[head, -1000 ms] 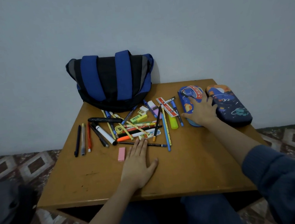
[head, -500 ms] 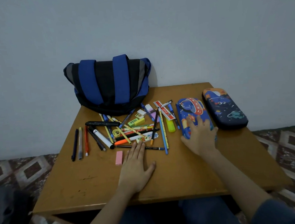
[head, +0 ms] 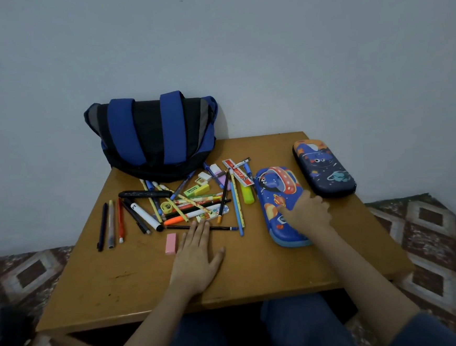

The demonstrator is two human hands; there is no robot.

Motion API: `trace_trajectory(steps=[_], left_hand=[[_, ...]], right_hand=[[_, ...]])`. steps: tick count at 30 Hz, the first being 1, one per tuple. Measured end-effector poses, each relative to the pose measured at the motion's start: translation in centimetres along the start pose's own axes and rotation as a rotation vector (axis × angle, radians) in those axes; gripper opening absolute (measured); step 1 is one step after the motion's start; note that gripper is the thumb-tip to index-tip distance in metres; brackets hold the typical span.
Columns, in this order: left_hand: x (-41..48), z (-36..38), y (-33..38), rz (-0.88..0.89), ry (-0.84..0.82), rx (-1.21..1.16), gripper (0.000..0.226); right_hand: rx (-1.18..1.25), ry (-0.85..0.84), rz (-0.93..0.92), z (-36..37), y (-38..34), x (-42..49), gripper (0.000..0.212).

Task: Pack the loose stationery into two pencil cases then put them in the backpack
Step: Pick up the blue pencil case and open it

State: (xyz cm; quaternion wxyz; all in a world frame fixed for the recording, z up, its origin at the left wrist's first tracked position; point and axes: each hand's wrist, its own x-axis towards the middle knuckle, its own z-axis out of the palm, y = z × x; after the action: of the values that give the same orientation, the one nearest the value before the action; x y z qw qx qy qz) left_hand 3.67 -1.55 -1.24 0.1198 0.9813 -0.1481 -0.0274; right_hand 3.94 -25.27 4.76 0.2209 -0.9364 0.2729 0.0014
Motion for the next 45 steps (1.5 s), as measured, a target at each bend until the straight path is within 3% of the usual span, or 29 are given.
trace_trajectory(steps=[4, 7, 9, 14, 18, 20, 22, 25, 27, 29, 32, 33, 35, 38, 40, 45], left_hand=[[-0.1, 0.1, -0.1, 0.013, -0.024, 0.017, 0.081], [-0.2, 0.0, -0.2, 0.022, -0.003, -0.038, 0.078], [-0.5, -0.4, -0.1, 0.012, 0.024, -0.140, 0.078], [-0.4, -2.5, 0.9, -0.060, 0.173, -0.382, 0.069], [1.6, -6.6, 2.4, -0.136, 0.261, -0.734, 0.062], [2.6, -9.3, 3.1, -0.194, 0.161, -1.077, 0.056], [3.0, -11.7, 3.4, -0.232, -0.016, -1.310, 0.055], [2.8, -13.3, 3.0, -0.245, -0.288, -1.269, 0.052], [2.3, -12.9, 2.6, -0.288, -0.340, -1.214, 0.043], [2.1, -12.1, 2.1, -0.369, -0.264, -1.350, 0.037], [2.0, -10.7, 2.3, -0.436, -0.085, -1.647, 0.032], [2.1, -10.1, 2.8, -0.441, -0.035, -1.704, 0.035], [2.3, -8.9, 4.0, -0.454, 0.035, -1.745, 0.042], [1.9, -7.9, 6.1, -0.466, 0.078, -1.724, 0.044], [1.5, -7.7, 6.5, -0.389, 0.079, -1.687, 0.044], [-0.2, -7.4, 5.9, -0.316, -0.089, -1.491, 0.051]], right_hand=[[0.158, -0.177, 0.061, -0.3, 0.9, 1.3, 0.057], [0.535, -0.260, 0.138, 0.1, 1.6, 1.6, 0.045], [0.638, -0.258, 0.159, -0.2, 1.6, 1.3, 0.043], [0.841, -0.232, 0.070, -1.8, 1.6, 0.3, 0.040], [0.956, -0.405, -0.117, -4.6, 0.9, -0.5, 0.040], [0.896, -0.588, -0.209, -6.2, 0.5, -1.0, 0.032], [0.748, -0.759, -0.249, -7.4, 0.1, -1.2, 0.038], [0.569, -0.873, -0.259, -8.2, -0.4, -1.1, 0.046], [0.601, -0.841, -0.232, -8.4, -0.5, -1.4, 0.040], [0.925, -0.786, -0.152, -8.1, -0.2, -1.3, 0.043], [1.599, -0.692, -0.062, -6.8, -0.1, -0.6, 0.095], [1.711, -0.652, -0.020, -6.2, -0.5, -0.8, 0.100], [1.746, -0.578, 0.052, -4.6, -2.2, -1.8, 0.084], [1.587, -0.501, 0.065, -1.9, -5.1, -3.6, 0.060], [1.569, -0.455, 0.108, -0.9, -6.2, -4.1, 0.054], [1.669, -0.408, 0.160, -0.5, -6.2, -3.6, 0.046]])
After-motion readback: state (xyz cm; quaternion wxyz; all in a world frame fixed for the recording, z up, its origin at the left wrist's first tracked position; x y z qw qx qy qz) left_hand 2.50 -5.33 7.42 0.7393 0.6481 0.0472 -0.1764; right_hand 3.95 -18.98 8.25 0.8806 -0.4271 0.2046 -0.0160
